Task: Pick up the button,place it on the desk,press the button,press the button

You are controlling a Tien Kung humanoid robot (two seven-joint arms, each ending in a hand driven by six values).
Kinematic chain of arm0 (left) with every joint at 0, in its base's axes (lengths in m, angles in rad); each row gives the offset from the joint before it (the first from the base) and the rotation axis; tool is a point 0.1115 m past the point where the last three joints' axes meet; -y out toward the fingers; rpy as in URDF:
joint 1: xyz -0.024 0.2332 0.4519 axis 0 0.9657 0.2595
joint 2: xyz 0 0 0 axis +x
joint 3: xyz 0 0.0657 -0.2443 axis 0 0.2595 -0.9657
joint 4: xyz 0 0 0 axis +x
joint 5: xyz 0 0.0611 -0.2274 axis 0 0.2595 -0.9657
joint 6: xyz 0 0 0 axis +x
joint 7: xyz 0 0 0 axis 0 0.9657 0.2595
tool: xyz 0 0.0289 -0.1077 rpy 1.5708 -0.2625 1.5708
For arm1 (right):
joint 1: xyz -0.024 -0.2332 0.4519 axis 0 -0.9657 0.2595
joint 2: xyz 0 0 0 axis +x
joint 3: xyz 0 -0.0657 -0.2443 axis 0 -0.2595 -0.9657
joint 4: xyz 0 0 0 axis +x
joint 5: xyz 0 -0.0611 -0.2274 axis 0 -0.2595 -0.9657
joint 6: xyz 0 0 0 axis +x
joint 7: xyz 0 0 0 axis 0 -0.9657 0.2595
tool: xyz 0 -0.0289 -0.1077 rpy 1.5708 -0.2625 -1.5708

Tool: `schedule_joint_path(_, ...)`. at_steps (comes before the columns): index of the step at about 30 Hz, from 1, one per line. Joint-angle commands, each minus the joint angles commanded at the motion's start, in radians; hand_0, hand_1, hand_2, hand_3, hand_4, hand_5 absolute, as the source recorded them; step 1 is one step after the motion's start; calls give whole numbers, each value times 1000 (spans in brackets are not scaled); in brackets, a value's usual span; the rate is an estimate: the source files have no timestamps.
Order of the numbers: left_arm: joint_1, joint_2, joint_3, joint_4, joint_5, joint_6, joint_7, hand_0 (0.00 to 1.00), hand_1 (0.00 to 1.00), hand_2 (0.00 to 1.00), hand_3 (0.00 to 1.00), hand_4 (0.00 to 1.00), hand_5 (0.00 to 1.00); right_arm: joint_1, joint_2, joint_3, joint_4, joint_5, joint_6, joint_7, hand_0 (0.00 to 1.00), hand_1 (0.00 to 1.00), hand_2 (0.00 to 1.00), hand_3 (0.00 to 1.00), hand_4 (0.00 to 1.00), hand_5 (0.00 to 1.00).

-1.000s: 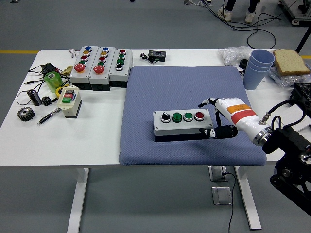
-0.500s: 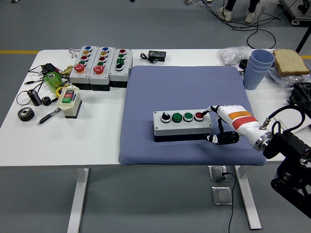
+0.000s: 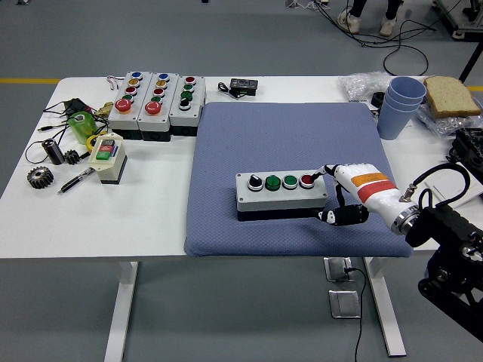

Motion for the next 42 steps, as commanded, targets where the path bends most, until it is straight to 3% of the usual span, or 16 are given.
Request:
schedule_joint_path(11,1,0,0,0,0,-1,0,639,691,703,630,370,729,-1,2,-2,6,-2,-2,-3,108,2,184,693,881,331)
schedule_joint_path(23,-1,1,3,0,-2,-1,-1,639,691,702,629,371,729,11,20,-54,-31,5,12,-15,109,2,184,692,882,336)
schedule_joint_path(30,-1,1,3,0,-3,-1,-1,639,692,702,630,370,729,18,27,-24,13,-11,-11,-14,109,2,184,691,883,338)
schedule_joint_path(35,-1,0,0,0,4,-2,1,640,691,701,629,371,729,41,50,-36,33,-21,-12,-17,109,2,184,690,883,338)
schedule_joint_path(42,-2,0,10,0,-8,-1,-1,640,692,701,629,371,730,58,81,-66,6,-16,-13,-17,108,2,184,690,882,339)
